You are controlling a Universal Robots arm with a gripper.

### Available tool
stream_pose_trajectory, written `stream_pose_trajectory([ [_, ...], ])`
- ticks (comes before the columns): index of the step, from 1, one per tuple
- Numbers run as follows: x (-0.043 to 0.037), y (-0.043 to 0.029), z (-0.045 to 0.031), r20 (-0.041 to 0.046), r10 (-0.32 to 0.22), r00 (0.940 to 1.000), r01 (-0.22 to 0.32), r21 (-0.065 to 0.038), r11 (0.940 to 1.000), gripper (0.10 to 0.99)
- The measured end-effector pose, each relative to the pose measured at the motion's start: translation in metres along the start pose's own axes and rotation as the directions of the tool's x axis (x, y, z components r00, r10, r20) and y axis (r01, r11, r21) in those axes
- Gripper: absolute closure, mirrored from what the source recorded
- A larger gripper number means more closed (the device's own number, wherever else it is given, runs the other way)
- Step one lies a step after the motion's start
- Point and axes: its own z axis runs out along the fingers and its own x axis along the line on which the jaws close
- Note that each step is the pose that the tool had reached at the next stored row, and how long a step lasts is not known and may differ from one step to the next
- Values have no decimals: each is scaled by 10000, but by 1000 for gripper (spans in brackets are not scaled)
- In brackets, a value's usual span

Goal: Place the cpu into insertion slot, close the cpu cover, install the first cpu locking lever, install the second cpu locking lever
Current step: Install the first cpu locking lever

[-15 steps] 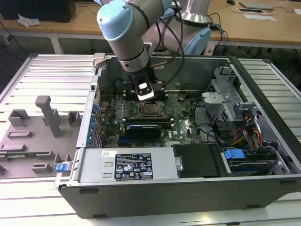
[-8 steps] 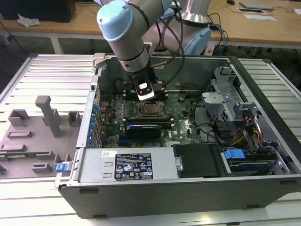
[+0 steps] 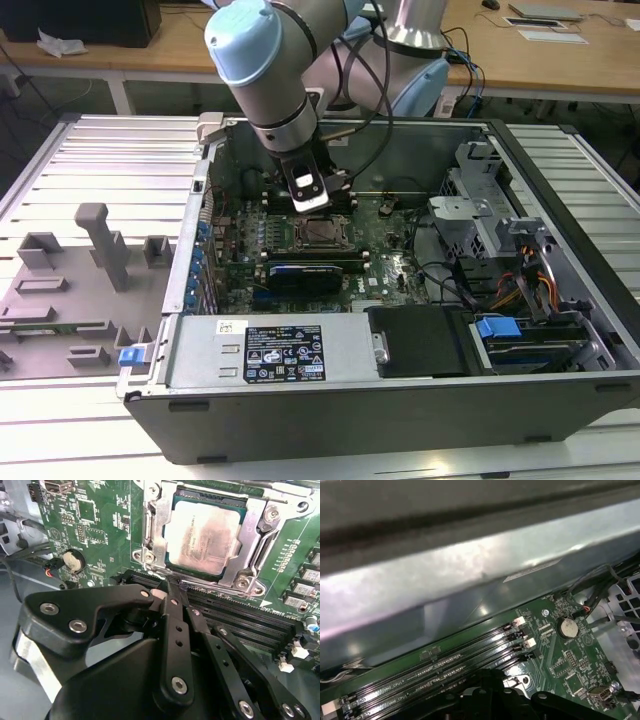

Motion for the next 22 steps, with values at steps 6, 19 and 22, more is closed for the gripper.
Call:
stream_pose_trajectory([
  [6, -17, 21, -62, 25, -24, 10000, 24, 66, 10000, 980],
  [19, -31, 37, -102, -10, -289, 9996, 288, 1007, 9945, 980],
  [22, -52, 42, -93, -435, -179, 9989, 227, 1132, 9933, 980],
])
